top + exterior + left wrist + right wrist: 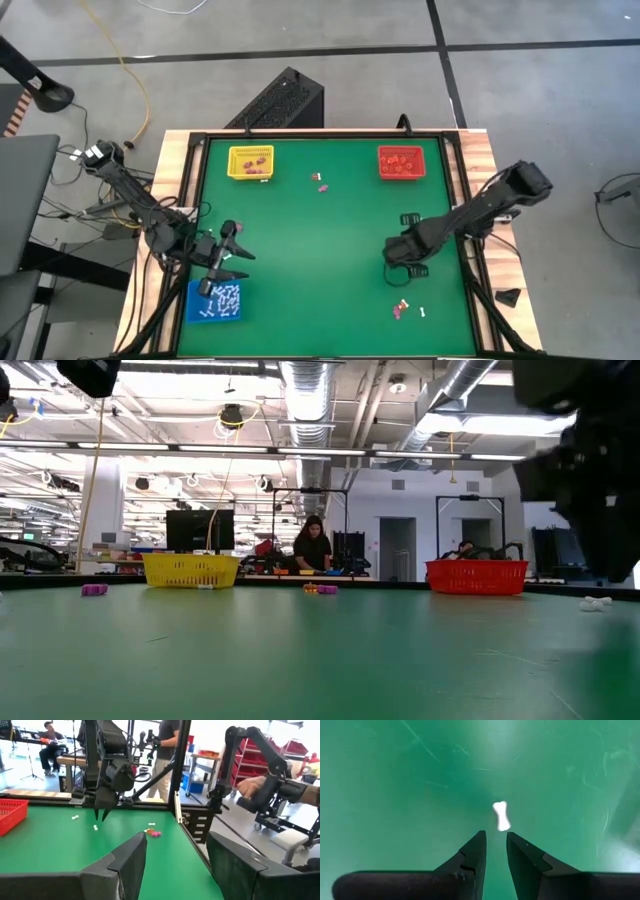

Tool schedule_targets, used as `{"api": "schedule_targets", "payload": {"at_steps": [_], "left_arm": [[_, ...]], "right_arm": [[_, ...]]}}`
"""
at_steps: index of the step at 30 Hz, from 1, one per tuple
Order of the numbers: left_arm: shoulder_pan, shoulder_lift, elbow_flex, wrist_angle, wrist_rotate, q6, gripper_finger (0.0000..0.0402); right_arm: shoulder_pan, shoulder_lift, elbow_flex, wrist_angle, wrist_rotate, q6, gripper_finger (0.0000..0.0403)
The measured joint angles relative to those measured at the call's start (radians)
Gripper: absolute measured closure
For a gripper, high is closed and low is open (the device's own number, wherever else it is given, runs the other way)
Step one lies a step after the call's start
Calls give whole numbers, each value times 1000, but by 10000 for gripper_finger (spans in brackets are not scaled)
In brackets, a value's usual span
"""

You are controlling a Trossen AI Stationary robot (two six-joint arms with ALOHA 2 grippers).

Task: Sort Halloween decoration
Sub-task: Put the white bone toy into the blue bin

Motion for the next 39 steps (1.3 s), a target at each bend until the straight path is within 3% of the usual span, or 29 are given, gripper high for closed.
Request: {"api": "schedule_targets", "payload": {"at_steps": [19, 27, 34, 39], "left_arm": [[-1, 1, 0, -66, 0, -25, 205], [-1, 1, 0, -67, 1, -33, 205], [-1, 1, 0, -71, 3, -32, 205], [-1, 1, -1, -103, -1, -45, 205]], "right_arm": [[-111, 201, 5, 108, -59, -221, 309], [-120, 202, 16, 120, -77, -159, 355], [-95, 209, 128, 149, -93, -139, 370], [-69, 208, 215, 398, -91, -138, 383]]}}
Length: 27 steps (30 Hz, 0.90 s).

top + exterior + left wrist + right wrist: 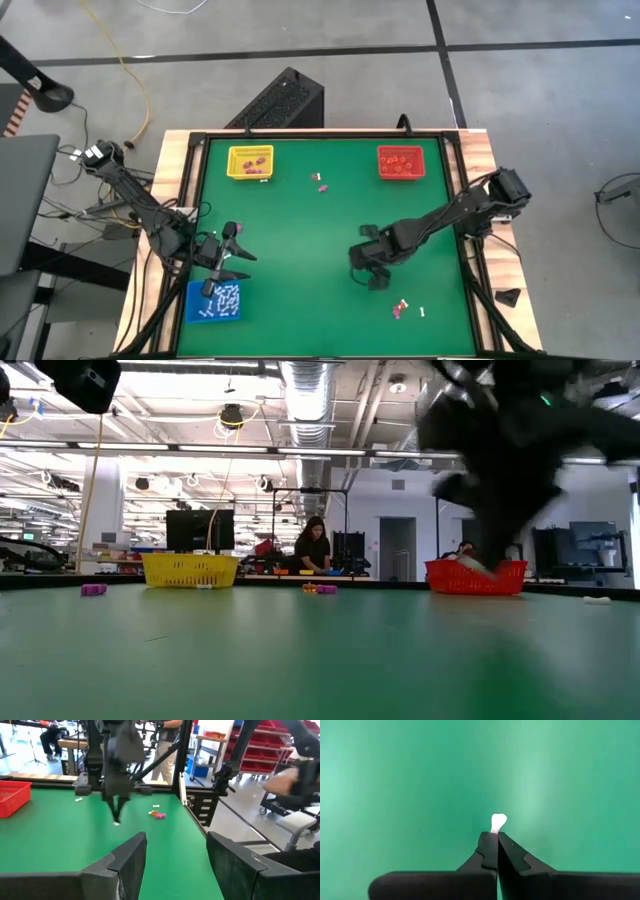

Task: Sort Halloween decoration
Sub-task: Put the white bone toy into the blue bin

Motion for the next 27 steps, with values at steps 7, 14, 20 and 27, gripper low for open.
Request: {"api": "schedule_targets", "payload": {"at_steps": [7, 14, 20, 27], "left_arm": [[0, 0, 0, -6, -3, -8, 205], [0, 0, 0, 1, -13, -10, 205], [0, 0, 0, -4, -62, 2, 205], [0, 0, 0, -9, -75, 5, 205]], "right_arm": [[41, 118, 9, 908, 50, -32, 380], [45, 479, 250, 1349, 59, -142, 380], [10, 785, 688, 1243, 58, -160, 379], [-24, 1007, 1095, 1020, 54, -160, 373]]}}
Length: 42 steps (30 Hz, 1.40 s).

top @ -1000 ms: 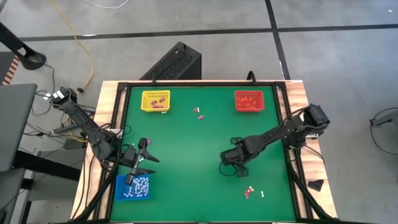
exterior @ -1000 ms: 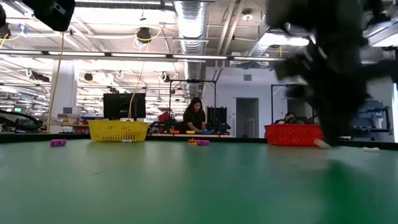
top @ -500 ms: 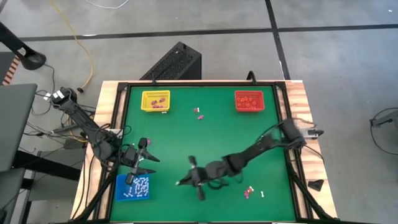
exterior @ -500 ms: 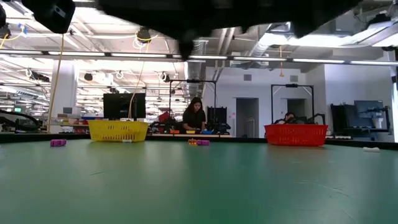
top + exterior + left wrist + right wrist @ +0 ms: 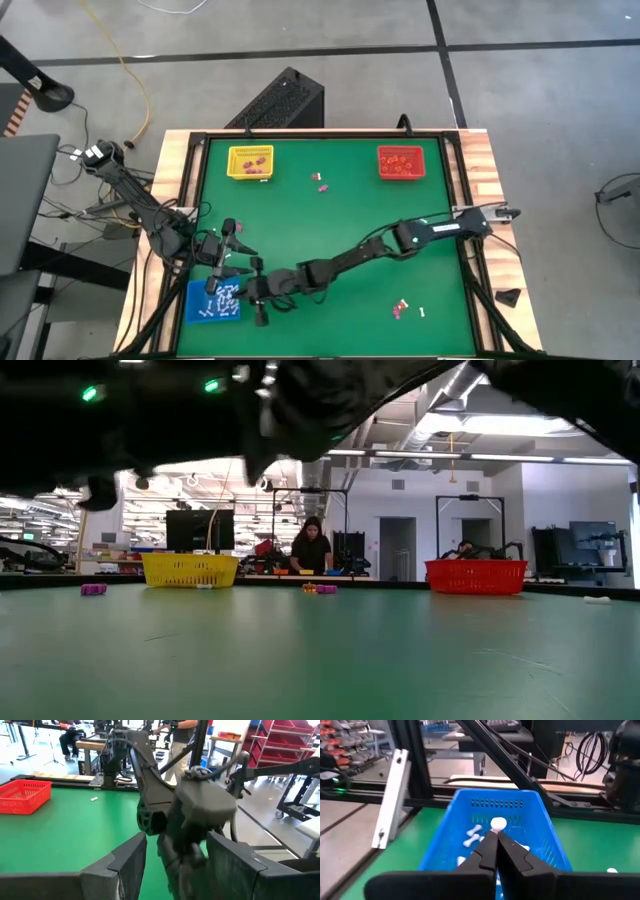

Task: Sort Halloween decoration
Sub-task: Put the white bone toy into the blue bin

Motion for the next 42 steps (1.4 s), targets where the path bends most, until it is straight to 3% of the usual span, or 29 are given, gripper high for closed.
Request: {"api": "schedule_targets", "payload": {"at_steps": [6, 19, 23, 29, 35, 39, 42], "left_arm": [[0, 0, 0, -18, 0, -6, 205], [0, 0, 0, -28, 1, -21, 205], [0, -1, 2, -15, 10, -27, 205], [-1, 2, -2, -33, 31, -11, 205], [1, 0, -1, 51, 3, 117, 205], [1, 0, 0, 113, -1, 238, 205], [1, 0, 0, 122, -1, 258, 205]], "right_arm": [[-19, 59, 148, -139, 0, 7, 336], [-34, 20, 155, -275, -133, 58, 206], [-33, -82, 156, -548, -193, 57, 192], [-2, -272, 156, -1155, -230, 67, 196], [110, -419, 158, -1769, -219, 284, 208], [269, -465, 154, -1984, -53, 534, 212], [384, -538, 80, -1956, -1, 651, 217]]}}
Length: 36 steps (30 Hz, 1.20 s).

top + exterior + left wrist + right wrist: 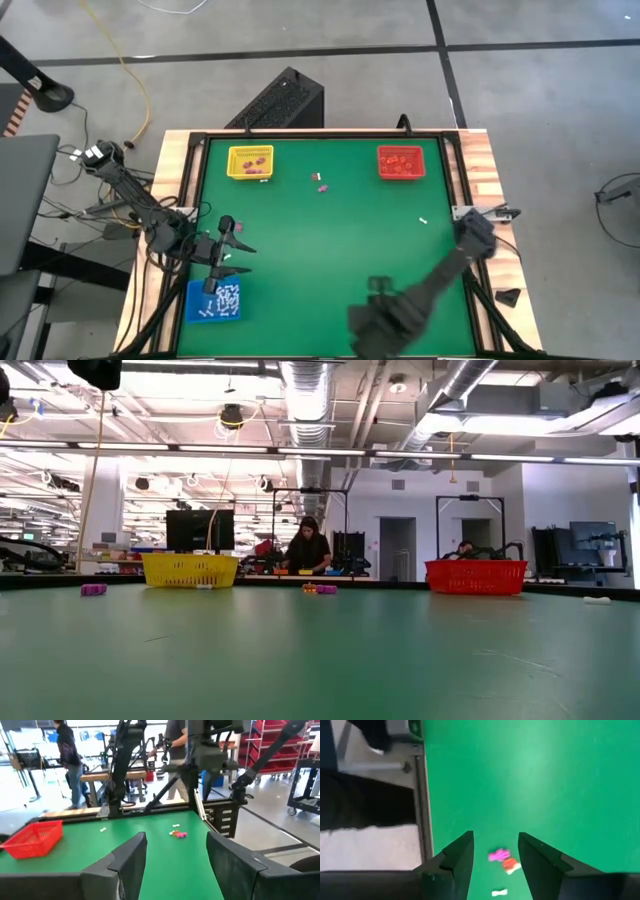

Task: Sort Halloween decoration
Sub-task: Put the white bone toy into the blue bin

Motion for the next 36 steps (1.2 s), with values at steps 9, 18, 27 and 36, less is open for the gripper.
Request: {"api": "schedule_targets", "payload": {"at_steps": [9, 18, 27, 36], "left_arm": [[0, 2, 0, -35, 30, -66, 205], [0, 2, 0, 24, 25, 22, 205], [0, 2, 0, -5, 31, -33, 205], [0, 2, 0, -7, 32, -35, 205]], "right_arm": [[181, -403, -532, 35, 265, 659, 246], [189, -595, -985, 487, 64, 877, 249], [159, -444, -1058, 577, -160, 825, 248], [158, -327, -1058, 598, -339, 1009, 262]]}}
